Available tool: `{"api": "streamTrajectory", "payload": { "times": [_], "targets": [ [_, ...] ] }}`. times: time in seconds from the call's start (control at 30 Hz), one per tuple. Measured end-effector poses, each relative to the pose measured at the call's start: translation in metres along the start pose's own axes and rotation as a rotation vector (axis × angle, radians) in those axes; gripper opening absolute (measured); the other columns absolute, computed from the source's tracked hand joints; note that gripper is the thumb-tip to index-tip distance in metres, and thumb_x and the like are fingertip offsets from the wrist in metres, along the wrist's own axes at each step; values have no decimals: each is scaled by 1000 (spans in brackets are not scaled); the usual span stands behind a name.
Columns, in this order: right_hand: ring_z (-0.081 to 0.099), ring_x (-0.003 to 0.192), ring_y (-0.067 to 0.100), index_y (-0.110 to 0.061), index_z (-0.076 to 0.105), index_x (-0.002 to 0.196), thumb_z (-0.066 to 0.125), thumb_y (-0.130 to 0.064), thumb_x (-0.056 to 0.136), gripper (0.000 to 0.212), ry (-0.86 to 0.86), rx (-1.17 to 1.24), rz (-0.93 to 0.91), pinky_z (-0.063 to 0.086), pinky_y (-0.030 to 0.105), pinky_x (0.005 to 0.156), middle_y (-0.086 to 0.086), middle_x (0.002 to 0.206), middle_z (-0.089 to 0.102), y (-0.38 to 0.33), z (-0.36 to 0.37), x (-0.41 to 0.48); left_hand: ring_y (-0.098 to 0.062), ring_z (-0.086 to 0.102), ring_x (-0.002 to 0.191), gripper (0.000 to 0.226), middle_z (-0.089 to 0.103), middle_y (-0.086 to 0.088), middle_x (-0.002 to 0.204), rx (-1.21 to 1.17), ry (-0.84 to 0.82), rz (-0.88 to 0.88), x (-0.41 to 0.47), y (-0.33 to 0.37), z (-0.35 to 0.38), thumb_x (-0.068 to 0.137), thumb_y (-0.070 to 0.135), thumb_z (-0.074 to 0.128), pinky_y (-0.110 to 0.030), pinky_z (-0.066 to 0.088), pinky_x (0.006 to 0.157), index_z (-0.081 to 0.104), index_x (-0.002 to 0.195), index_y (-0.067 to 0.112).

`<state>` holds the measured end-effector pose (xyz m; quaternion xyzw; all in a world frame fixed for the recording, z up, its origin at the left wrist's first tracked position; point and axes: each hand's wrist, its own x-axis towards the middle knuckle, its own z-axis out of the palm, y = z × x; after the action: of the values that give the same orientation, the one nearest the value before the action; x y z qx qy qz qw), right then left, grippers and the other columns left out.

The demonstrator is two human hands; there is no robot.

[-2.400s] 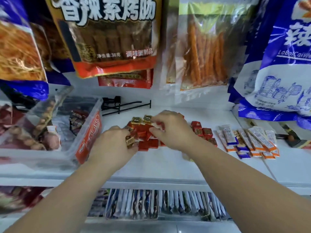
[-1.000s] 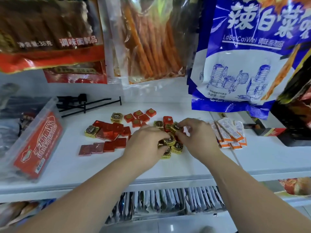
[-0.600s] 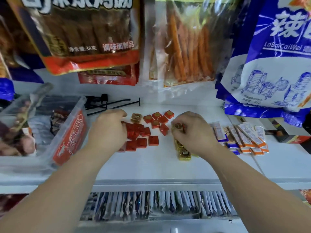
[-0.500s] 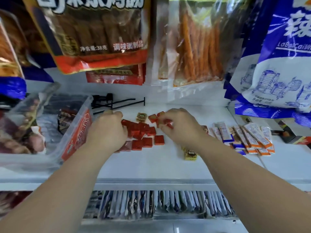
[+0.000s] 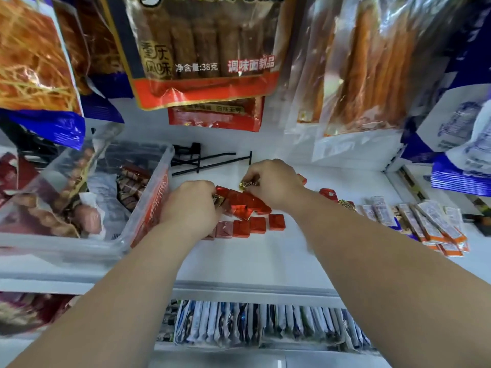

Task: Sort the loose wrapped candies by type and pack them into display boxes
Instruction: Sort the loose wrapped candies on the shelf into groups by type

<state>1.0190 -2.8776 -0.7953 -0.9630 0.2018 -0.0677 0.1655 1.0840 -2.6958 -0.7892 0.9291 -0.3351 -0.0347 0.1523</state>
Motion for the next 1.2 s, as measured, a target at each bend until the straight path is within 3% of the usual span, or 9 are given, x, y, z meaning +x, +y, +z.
{"api": "streamTrajectory", "payload": {
  "times": [0.1, 0.2, 0.3, 0.4, 0.57, 0.7, 1.0, 1.1, 1.2],
  "targets": [
    [64, 84, 16, -33, 71, 98, 71, -34, 85, 13, 75, 58, 15, 55, 33, 74, -9, 93, 70, 4, -7, -12, -22, 62, 76, 15, 66, 1, 86, 22, 18, 7, 1, 2, 0, 83, 32, 64, -36, 58, 66, 67, 96, 26],
    [61, 65, 5, -34, 71, 96, 70, -35, 87, 10, 195, 169, 52, 46, 16, 58, -19, 78, 65, 15, -33, -39, -28, 63, 84, 21, 69, -5, 95, 26, 81, 37, -1, 10, -10, 84, 30, 64, -38, 57, 69, 67, 103, 24],
    [58, 78, 3, -33, 72, 101, 72, -35, 86, 15, 281, 215, 91, 41, 15, 65, -24, 87, 62, 44, -67, -78, -32, 65, 96, 35, 71, -6, 105, -81, 191, 115, -9, 31, -21, 84, 31, 67, -39, 56, 76, 65, 118, 26],
    [56, 84, -4, -36, 68, 99, 72, -40, 86, 14, 297, 268, 246, 35, 5, 62, -28, 90, 61, 85, -80, -105, -25, 65, 94, 28, 72, 3, 103, -238, 192, 217, -22, 66, -18, 85, 34, 67, -36, 55, 76, 67, 112, 30],
    [58, 91, 1, -30, 70, 105, 75, -48, 79, 32, 308, 398, 431, 43, 21, 71, -13, 102, 66, 120, -66, -109, -16, 64, 91, 25, 70, 7, 101, -344, 35, 321, -32, 118, 18, 85, 30, 70, -32, 53, 79, 68, 110, 33],
    [60, 94, 10, -33, 70, 98, 72, -43, 83, 19, 215, 308, 311, 51, 32, 84, -11, 103, 69, 116, -56, -93, -15, 63, 94, 32, 71, 7, 103, -299, 6, 316, -18, 136, 38, 86, 32, 70, -26, 48, 78, 66, 117, 31],
    [62, 94, 19, -30, 69, 97, 59, -40, 89, 17, 137, 64, 252, 55, 39, 82, -5, 102, 68, 115, -55, -94, -15, 61, 94, 23, 71, 10, 96, -341, -104, 413, 0, 143, 46, 86, 34, 69, -33, 50, 79, 73, 109, 31],
    [59, 104, 21, -27, 66, 109, 53, -39, 95, 23, 182, 54, 191, 52, 38, 90, -1, 112, 64, 106, -59, -85, -19, 58, 96, 21, 68, 12, 95, -278, -5, 417, 3, 116, 32, 87, 37, 62, -38, 50, 84, 71, 106, 33],
    [57, 110, 24, -19, 66, 118, 55, -28, 96, 27, 17, 25, -3, 48, 34, 94, 5, 122, 59, 79, -65, -66, -26, 58, 103, 39, 67, 7, 105, -103, 74, 302, -2, 78, 11, 79, 54, 56, -41, 51, 86, 69, 110, 33]
  ]
}}
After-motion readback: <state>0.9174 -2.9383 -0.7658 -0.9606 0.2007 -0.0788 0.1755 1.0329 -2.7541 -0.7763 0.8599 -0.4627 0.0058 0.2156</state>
